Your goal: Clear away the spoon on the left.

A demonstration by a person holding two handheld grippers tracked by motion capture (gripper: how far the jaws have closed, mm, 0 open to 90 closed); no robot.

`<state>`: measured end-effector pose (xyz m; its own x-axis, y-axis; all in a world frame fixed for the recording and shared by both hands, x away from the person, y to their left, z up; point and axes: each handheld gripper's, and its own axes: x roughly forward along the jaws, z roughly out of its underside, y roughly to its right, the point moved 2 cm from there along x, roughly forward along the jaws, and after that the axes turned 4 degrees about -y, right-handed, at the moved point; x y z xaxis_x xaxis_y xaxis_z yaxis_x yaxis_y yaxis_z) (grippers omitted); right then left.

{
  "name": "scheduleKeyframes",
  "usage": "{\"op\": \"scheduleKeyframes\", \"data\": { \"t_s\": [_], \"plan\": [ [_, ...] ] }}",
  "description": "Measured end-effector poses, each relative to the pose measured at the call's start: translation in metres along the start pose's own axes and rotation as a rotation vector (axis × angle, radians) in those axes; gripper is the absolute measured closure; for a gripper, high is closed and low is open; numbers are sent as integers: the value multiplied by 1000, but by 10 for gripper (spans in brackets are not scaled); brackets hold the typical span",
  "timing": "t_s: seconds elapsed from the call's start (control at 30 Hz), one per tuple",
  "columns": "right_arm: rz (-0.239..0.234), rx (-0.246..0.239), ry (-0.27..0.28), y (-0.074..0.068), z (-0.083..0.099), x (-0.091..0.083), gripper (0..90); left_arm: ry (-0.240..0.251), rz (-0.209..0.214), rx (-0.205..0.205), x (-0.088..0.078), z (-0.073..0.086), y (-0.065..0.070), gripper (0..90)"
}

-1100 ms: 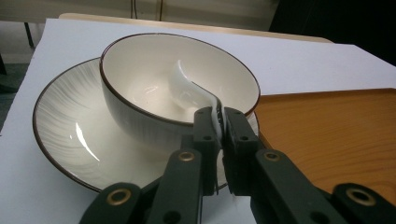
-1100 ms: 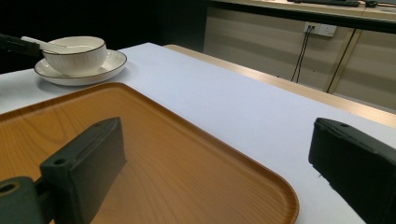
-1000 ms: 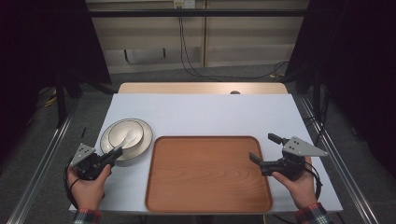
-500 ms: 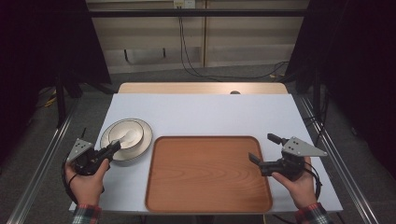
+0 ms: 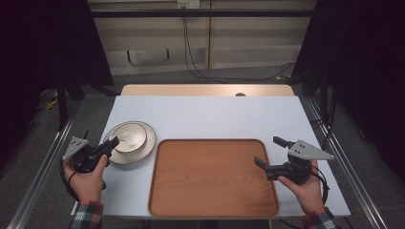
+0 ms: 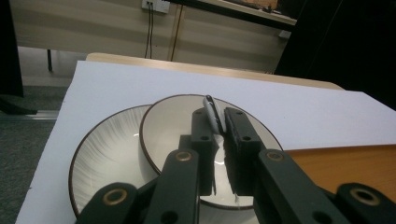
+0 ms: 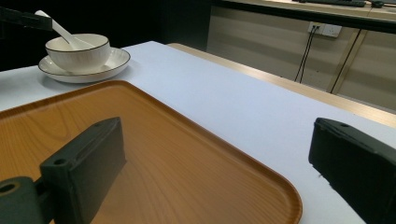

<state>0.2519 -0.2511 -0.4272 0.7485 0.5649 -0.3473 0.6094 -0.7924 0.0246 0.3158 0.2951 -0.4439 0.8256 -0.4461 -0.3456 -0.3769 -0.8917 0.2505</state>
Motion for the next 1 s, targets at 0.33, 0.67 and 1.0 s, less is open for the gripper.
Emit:
{"op": "scheduleKeyframes", "data": {
  "t_s": [0.33,0.67,1.0],
  "plan": [
    [-3,1,2,0,0,0,31,33,-1,24,11,-8,1,843],
    [2,4,11,0,0,-2,33,40,-10,35,24,-18,-1,850],
    [4,7,18,2,-1,-4,33,50,-13,20,40,-26,1,855]
  ]
}}
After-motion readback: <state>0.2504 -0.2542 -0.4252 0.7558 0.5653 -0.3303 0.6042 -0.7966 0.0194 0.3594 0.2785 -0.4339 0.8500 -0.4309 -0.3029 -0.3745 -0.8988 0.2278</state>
